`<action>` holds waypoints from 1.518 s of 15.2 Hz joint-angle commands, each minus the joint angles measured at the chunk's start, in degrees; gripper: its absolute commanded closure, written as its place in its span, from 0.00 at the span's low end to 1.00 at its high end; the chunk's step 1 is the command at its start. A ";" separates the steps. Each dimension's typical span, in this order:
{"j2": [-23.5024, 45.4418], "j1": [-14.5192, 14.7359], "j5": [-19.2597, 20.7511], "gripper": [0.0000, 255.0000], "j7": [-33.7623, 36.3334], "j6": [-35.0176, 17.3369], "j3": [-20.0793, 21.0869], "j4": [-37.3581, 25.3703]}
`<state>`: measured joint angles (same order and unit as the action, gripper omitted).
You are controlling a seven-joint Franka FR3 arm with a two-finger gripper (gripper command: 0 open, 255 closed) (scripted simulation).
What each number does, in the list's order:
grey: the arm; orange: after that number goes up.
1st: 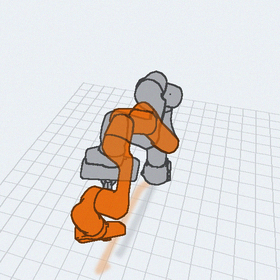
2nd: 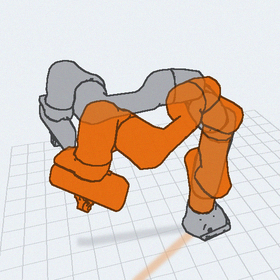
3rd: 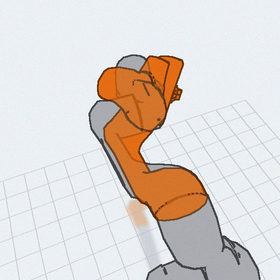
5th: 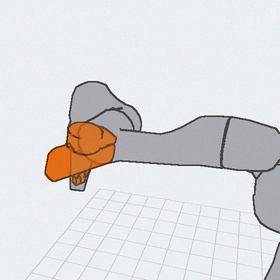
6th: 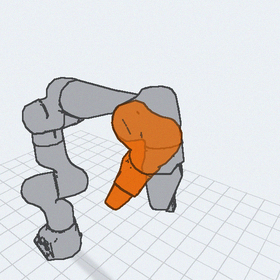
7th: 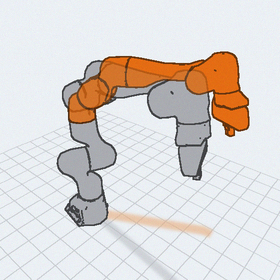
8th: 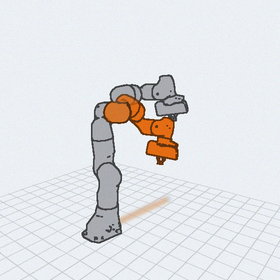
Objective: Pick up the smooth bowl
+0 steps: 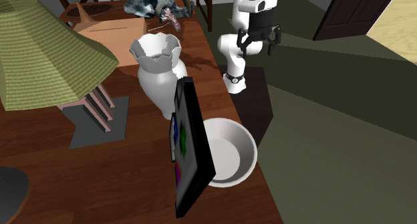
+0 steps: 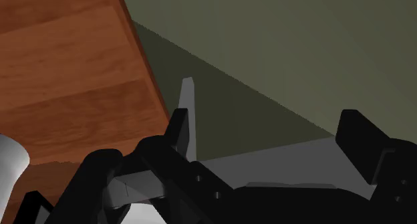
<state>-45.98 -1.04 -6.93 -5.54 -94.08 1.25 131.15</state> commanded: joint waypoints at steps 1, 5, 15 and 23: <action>0.00 0.00 0.00 0.00 0.00 0.00 0.00 0.00; 8.55 -0.81 3.14 0.00 0.35 -4.73 2.23 -3.96; 30.58 -3.45 14.18 0.00 4.13 -11.58 7.75 -18.75; 49.44 -3.42 26.46 0.00 8.48 -10.62 10.56 -36.60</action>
<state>1.12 -4.71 17.82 2.27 -105.29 11.48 97.12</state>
